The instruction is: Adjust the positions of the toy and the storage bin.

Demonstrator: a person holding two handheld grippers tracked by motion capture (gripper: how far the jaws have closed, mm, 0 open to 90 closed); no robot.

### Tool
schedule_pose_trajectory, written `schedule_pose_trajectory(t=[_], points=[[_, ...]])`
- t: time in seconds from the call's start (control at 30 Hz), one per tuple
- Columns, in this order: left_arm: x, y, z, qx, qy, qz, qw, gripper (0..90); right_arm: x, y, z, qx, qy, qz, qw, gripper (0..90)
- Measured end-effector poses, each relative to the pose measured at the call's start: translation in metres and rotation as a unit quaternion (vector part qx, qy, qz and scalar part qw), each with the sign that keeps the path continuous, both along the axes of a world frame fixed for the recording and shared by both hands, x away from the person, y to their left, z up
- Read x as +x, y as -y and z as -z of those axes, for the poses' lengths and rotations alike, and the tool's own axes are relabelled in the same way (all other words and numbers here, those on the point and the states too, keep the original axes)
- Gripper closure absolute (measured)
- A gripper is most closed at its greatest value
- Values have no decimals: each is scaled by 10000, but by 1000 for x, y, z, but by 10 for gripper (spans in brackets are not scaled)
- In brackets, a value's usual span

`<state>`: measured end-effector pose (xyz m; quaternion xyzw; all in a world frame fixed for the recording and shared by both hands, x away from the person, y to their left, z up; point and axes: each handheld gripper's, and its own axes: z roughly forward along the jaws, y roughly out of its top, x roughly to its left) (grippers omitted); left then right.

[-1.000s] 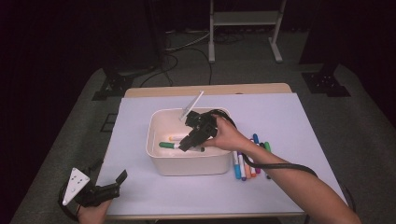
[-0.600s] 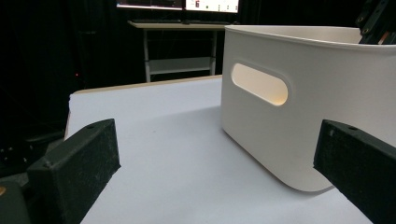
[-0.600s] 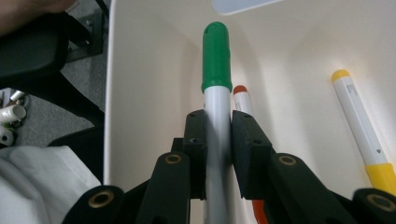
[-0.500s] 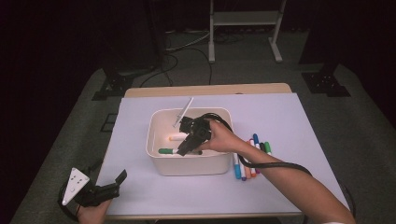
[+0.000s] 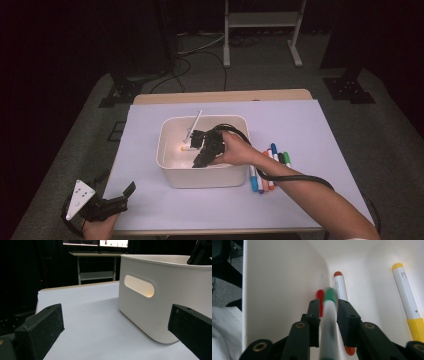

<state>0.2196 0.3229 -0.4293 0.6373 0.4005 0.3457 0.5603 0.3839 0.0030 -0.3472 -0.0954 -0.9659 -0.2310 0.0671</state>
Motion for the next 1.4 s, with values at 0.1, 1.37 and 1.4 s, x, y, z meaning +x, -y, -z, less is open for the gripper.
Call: schedule_pose_trajectory(t=[0.1, 1.37, 1.4], points=[[0, 0, 0, -3, 3, -1, 10000, 0, 0, 1, -2, 12, -21, 53, 10000, 688], [0, 3, 0, 80, -2, 9, 10000, 0, -26, 143, -66, 1531, 514, 1198, 9796, 633], [0, 3, 0, 81, -2, 8, 10000, 0, -27, 147, -66, 1537, 525, 1236, 9789, 631]])
